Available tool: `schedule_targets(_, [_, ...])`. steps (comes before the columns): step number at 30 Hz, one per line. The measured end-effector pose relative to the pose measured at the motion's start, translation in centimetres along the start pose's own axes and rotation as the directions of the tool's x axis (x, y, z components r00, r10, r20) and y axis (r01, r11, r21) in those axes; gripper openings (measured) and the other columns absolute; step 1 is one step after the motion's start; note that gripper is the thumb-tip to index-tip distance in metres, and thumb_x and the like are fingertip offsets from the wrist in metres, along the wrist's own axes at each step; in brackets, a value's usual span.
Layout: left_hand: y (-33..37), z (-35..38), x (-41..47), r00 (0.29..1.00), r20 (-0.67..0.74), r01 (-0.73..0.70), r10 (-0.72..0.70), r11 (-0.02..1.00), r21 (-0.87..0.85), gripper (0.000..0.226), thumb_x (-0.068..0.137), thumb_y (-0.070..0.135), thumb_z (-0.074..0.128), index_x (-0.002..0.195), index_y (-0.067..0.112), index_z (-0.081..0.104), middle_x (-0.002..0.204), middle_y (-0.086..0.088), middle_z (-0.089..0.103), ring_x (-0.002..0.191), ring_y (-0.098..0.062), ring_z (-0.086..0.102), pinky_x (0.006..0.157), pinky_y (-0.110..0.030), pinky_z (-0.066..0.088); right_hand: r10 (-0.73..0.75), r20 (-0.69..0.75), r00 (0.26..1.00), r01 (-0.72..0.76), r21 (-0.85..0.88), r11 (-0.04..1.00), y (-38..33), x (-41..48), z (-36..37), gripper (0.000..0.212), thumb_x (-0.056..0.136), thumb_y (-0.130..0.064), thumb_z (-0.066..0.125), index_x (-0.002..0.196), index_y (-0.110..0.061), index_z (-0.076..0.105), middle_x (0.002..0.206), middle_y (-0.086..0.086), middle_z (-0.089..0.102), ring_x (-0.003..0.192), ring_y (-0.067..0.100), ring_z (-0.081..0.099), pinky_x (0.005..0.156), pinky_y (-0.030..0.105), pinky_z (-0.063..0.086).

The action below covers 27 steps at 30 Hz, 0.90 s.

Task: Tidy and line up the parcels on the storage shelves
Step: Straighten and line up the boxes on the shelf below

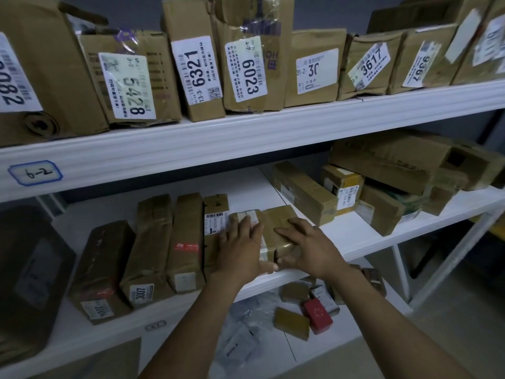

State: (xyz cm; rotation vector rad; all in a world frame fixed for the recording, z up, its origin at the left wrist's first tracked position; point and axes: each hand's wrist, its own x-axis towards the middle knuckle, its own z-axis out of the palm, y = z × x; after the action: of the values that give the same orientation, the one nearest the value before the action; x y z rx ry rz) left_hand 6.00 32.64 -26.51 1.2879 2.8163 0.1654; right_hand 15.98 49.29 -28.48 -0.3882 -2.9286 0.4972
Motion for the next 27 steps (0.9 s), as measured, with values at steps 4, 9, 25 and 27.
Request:
schedule_targets(4, [1.6, -0.1, 0.8, 0.998, -0.023, -0.062, 0.062, 0.998, -0.002, 0.086, 0.082, 0.066, 0.056, 0.152, 0.04, 0.011, 0.162, 0.002, -0.001, 0.148, -0.028, -0.006, 0.119, -0.05, 0.003, -0.124, 0.06, 0.99, 0.123, 0.022, 0.992, 1.9, 0.2, -2.2, 0.065, 0.086, -0.058, 0.057, 0.145, -0.04, 0.037, 0.157, -0.011, 0.021, 0.134, 0.017, 0.038, 0.104, 0.029, 0.035])
schedule_targets(9, [2.6, 0.5, 1.0, 0.996, -0.082, 0.027, -0.032, 0.998, -0.06, 0.065, 0.087, 0.049, 0.061, 0.145, 0.041, 0.034, 0.159, 0.008, 0.021, 0.147, -0.021, 0.013, 0.117, -0.044, 0.021, -0.188, -0.008, 0.982, 0.188, -0.025, 0.982, 6.0, 1.5, -4.9, 0.045, 0.096, -0.047, 0.046, 0.139, -0.033, 0.047, 0.151, -0.005, 0.039, 0.13, 0.02, 0.046, 0.101, 0.033, 0.041])
schedule_targets(25, [12.4, 1.0, 5.6, 0.91, -0.084, 0.411, -0.407, 0.911, 0.041, 0.07, 0.089, 0.054, 0.055, 0.15, 0.032, 0.027, 0.158, -0.001, 0.023, 0.146, -0.028, 0.014, 0.117, -0.043, 0.016, -0.181, -0.109, 0.977, 0.161, -0.175, 0.971, 12.9, 7.3, -6.4, 0.026, 0.063, -0.006, 0.086, 0.074, 0.006, 0.066, 0.068, 0.023, 0.065, 0.051, 0.034, 0.065, 0.043, 0.033, 0.051])
schedule_targets(27, [12.6, 1.1, 5.8, 0.905, -0.059, 0.423, -0.42, 0.905, 0.05, 0.068, 0.089, 0.052, 0.055, 0.148, 0.032, 0.03, 0.157, -0.001, 0.023, 0.146, -0.029, 0.014, 0.117, -0.042, 0.019, -0.192, -0.083, 0.978, 0.184, -0.089, 0.979, 13.4, 7.6, -5.4, 0.032, 0.043, -0.003, 0.089, 0.055, 0.005, 0.06, 0.049, 0.021, 0.057, 0.033, 0.029, 0.055, 0.032, 0.027, 0.042])
